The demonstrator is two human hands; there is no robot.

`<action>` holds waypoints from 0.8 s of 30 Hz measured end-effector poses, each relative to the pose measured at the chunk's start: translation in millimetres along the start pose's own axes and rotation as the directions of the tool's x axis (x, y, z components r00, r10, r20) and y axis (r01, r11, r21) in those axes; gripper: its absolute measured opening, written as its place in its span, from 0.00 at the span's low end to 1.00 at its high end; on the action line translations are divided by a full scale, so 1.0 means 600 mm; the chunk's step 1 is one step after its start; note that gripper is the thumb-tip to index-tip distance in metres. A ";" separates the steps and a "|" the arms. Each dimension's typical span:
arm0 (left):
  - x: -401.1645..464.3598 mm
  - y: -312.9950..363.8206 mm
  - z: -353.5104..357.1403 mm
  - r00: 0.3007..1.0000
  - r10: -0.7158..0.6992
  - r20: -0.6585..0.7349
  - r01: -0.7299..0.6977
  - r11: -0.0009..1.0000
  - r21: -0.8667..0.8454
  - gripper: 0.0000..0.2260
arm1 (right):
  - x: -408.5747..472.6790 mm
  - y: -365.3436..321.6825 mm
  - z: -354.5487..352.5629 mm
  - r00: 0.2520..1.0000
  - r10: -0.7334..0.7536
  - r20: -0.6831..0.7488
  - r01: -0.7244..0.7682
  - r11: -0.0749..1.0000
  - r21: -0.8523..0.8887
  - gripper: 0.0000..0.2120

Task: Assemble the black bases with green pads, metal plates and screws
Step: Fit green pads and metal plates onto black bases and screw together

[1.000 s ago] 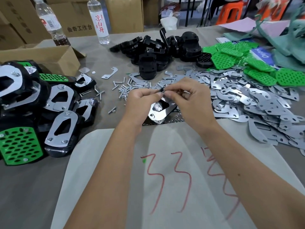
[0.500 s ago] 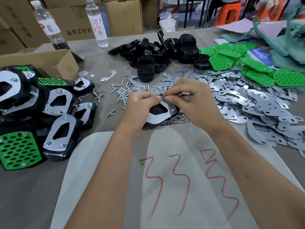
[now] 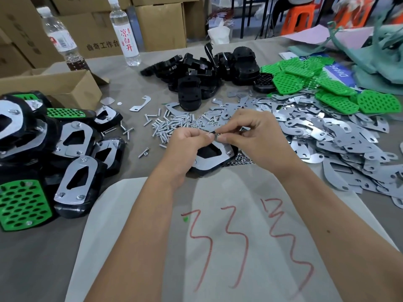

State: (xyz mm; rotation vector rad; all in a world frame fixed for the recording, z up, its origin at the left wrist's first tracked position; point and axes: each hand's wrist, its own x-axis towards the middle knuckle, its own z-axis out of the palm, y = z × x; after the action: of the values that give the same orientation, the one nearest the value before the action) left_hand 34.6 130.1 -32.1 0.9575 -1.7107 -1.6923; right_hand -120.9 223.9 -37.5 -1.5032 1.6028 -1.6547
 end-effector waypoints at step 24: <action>0.001 0.008 -0.004 0.998 -0.059 -0.019 0.057 0.991 -0.124 0.15 | -0.001 0.010 -0.003 0.994 0.059 -0.090 -0.050 0.994 0.095 0.20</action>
State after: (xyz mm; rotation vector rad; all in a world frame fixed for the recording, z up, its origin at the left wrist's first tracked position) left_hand 35.6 128.4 -27.4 0.9738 -1.5580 -1.7948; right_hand -124.4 223.5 -42.6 -1.3437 1.5766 -1.7657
